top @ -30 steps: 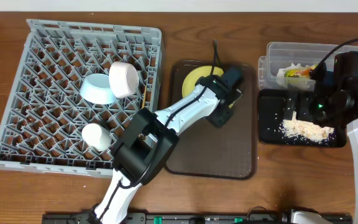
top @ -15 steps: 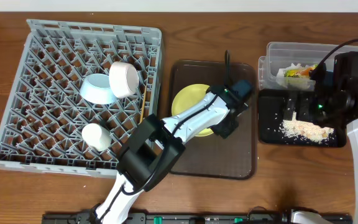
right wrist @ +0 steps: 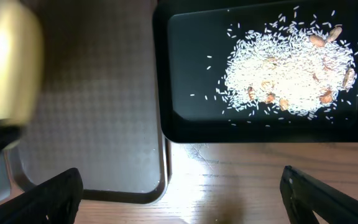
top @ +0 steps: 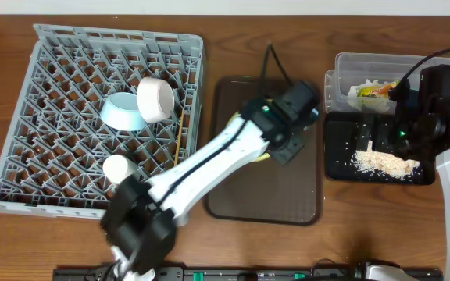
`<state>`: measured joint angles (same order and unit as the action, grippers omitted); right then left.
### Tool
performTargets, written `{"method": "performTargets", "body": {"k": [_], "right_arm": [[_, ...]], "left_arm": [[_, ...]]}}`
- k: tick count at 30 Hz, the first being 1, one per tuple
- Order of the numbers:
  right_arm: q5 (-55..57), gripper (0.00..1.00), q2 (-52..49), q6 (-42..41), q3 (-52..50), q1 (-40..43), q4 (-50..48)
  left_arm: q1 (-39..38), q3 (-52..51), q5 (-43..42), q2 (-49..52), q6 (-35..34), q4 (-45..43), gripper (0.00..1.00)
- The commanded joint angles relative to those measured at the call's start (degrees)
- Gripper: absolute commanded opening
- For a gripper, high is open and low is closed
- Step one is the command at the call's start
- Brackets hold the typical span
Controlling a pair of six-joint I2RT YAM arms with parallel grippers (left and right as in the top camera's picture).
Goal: Sort waste into correct bins and load items into the dishwasher
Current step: 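Lift the yellow plate and stand it upright in the rack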
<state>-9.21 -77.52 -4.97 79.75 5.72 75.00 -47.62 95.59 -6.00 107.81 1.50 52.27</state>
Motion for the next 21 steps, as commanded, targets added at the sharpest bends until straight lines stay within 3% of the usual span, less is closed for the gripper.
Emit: {"method": "performTargets", "body": {"k": [1,7,9,17,21], "right_arm": [[-0.26,0.99,-0.11,0.76,0.07,0.26,0.04],[-0.26,0.99,-0.11,0.76,0.07,0.26,0.04],[-0.26,0.99,-0.11,0.76,0.07,0.26,0.04],[-0.26,0.99,-0.11,0.76,0.07,0.26,0.24],[-0.26,0.99,-0.11,0.76,0.07,0.26,0.28]], "left_arm": [[2.64,0.33,0.87,-7.28,-0.31,0.24,0.06],[12.15,0.33,0.68,-17.38,-4.26,0.15,0.06],[16.59,0.33,-3.41,-18.95,-5.25,0.0,0.06],[36.39,0.26,-40.81,-16.48,-5.22,-1.68,0.06],[43.36,0.26,-49.72,-13.66,-5.25,-1.97,0.06]]}}
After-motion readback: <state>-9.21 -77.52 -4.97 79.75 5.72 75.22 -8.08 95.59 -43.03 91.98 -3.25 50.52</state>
